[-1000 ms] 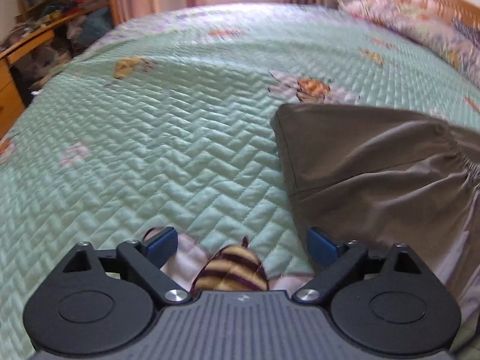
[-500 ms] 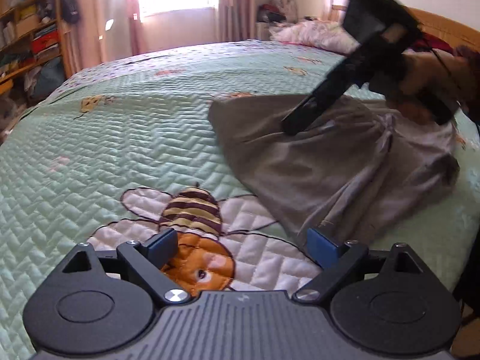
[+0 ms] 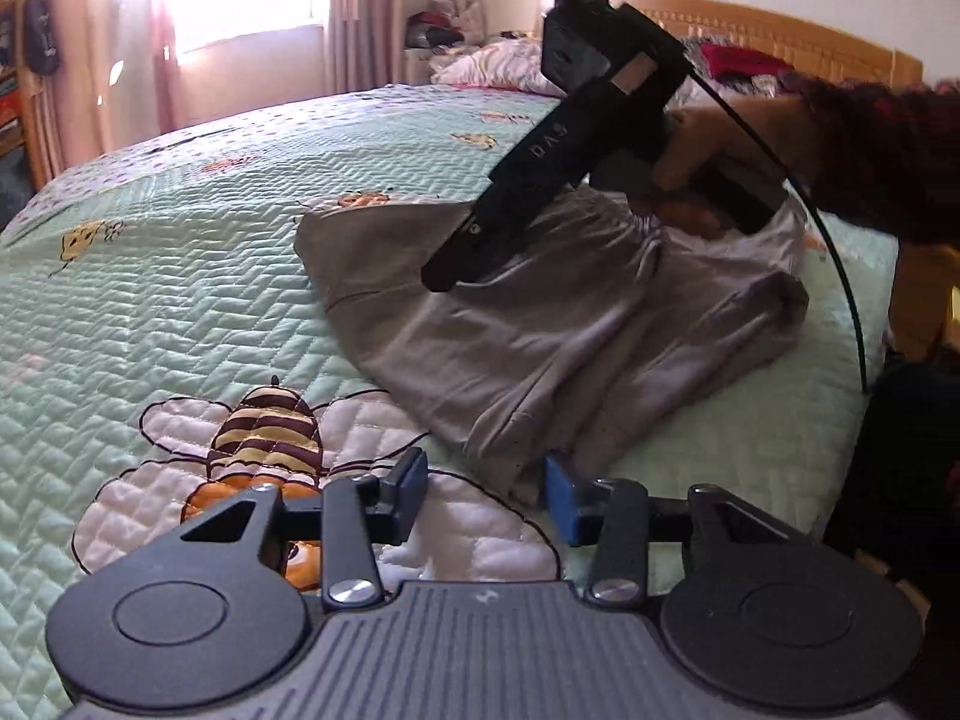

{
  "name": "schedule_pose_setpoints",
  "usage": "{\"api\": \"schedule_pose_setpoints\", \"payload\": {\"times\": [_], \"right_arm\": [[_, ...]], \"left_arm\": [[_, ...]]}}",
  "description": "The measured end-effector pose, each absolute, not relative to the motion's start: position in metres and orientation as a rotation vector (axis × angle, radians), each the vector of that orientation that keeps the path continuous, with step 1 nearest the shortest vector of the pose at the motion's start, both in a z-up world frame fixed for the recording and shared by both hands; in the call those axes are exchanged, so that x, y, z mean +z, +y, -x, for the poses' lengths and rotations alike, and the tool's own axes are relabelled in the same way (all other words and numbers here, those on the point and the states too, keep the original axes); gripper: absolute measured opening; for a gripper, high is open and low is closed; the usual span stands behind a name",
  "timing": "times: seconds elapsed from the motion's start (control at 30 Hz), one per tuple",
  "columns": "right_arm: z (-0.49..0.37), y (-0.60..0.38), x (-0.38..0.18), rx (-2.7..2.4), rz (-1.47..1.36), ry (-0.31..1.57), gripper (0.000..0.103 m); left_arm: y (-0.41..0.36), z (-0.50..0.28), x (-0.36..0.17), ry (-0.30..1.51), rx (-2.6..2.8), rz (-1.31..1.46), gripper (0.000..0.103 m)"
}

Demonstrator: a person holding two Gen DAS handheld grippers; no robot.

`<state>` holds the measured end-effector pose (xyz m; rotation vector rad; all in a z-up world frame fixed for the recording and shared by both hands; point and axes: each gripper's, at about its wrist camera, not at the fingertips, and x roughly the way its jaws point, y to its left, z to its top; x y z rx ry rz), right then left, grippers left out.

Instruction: Fold clothes

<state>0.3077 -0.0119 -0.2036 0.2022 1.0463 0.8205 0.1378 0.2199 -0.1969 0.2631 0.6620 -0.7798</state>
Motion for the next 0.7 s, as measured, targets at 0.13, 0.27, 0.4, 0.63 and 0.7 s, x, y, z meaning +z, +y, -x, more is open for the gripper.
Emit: {"api": "schedule_pose_setpoints", "payload": {"times": [0.13,0.27,0.4,0.63,0.7], "right_arm": [[-0.309,-0.010,-0.204,0.823,-0.194,1.051,0.067],[-0.310,-0.008,-0.204,0.823,-0.189,1.057,0.068],[-0.311,-0.004,-0.203,0.807,-0.176,1.070,0.067],[-0.308,0.007,-0.201,0.735,-0.145,1.082,0.068],[-0.308,0.006,-0.201,0.735,-0.148,1.081,0.068]], "left_arm": [[0.221,-0.137,-0.196,0.662,-0.815,-0.240,0.030],[0.220,-0.136,-0.196,0.664,-0.839,-0.237,0.028],[0.217,-0.127,-0.191,0.650,-0.835,-0.253,0.015],[0.207,-0.108,-0.192,0.666,-0.802,-0.264,0.011],[0.209,-0.108,-0.195,0.682,-0.771,-0.237,0.012]]}}
